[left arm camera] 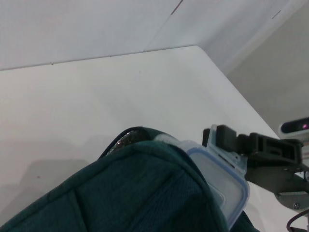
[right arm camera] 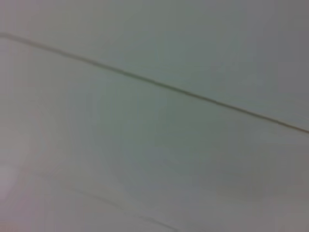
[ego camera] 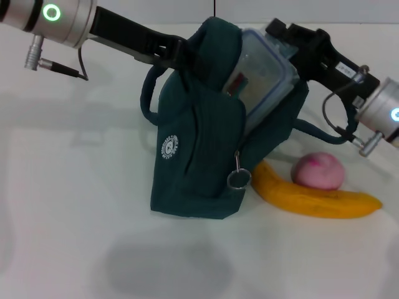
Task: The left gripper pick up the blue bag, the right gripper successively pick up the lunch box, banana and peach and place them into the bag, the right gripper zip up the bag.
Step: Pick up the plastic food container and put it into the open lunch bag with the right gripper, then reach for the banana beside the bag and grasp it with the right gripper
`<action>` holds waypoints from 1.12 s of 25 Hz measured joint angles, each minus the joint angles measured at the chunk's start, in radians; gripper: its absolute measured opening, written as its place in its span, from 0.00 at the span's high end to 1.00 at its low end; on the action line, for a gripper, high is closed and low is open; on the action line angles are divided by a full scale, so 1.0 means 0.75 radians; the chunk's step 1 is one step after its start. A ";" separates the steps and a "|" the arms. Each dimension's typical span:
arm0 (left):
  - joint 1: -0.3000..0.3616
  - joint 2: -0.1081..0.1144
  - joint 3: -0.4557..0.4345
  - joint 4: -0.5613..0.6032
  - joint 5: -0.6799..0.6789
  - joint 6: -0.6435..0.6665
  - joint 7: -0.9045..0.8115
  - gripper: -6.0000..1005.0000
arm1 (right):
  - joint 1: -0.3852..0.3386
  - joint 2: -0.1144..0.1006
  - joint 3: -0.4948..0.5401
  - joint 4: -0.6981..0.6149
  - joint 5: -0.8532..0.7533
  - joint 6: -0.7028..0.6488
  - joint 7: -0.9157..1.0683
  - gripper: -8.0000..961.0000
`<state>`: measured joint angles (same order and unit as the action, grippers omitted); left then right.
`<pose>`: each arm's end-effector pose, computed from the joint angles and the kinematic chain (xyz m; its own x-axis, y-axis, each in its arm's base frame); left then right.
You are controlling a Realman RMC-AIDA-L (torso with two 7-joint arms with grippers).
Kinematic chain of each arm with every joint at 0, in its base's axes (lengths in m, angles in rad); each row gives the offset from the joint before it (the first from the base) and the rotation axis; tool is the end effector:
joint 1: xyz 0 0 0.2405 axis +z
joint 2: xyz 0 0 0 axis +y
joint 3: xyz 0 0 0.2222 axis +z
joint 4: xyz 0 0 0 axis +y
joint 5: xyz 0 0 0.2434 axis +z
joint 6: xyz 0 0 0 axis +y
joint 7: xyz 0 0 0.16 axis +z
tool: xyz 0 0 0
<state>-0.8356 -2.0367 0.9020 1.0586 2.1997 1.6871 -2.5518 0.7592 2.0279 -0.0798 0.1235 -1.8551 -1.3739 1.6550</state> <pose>-0.0992 0.4042 0.0477 0.6054 0.7721 0.1935 0.7844 -0.6199 0.0196 0.1909 0.3796 -0.0556 -0.1920 -0.6483 -0.7368 -0.7404 -0.3970 0.5423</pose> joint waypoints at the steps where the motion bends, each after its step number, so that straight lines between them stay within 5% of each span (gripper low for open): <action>1: 0.002 0.000 0.000 0.000 0.000 0.000 0.001 0.94 | 0.014 0.000 -0.003 0.000 -0.006 0.000 -0.028 0.89; 18: 0.013 0.008 -0.008 -0.010 0.001 -0.011 0.044 0.94 | 0.097 -0.003 -0.044 -0.107 -0.258 0.085 -0.264 0.89; 28: 0.062 0.022 -0.013 -0.019 0.008 -0.026 0.056 0.94 | 0.060 -0.015 -0.042 -0.243 -0.266 -0.052 -0.351 0.65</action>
<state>-0.7890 -2.0201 0.8925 1.0446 2.2053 1.6673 -2.5098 0.8044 2.0169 -0.1115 -0.0589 -2.0546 -1.4131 1.3920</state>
